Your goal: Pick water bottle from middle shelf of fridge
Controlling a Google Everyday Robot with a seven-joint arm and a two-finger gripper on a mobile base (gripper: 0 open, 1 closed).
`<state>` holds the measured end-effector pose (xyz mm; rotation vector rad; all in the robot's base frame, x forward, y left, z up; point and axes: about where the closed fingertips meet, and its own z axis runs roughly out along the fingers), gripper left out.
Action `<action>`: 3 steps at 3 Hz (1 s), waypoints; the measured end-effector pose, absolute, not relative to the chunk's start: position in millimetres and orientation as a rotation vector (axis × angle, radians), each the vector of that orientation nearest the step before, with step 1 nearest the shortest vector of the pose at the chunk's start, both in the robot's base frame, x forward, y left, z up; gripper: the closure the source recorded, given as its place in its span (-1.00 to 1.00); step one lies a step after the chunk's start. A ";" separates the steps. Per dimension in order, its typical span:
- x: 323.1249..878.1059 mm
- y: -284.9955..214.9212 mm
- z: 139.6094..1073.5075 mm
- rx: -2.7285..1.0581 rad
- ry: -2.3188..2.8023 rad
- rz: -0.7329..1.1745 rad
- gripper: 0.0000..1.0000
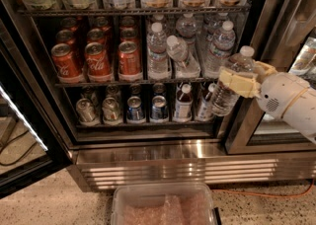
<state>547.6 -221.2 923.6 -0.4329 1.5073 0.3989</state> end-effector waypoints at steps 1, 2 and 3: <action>527.4 -167.8 936.0 -0.490 1.457 0.662 1.00; 522.5 -158.4 937.8 -0.508 1.442 0.706 1.00; 517.3 -147.7 946.2 -0.521 1.415 0.765 1.00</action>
Offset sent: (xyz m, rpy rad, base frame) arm -0.0684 0.1237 0.0535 0.2575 0.0084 0.5531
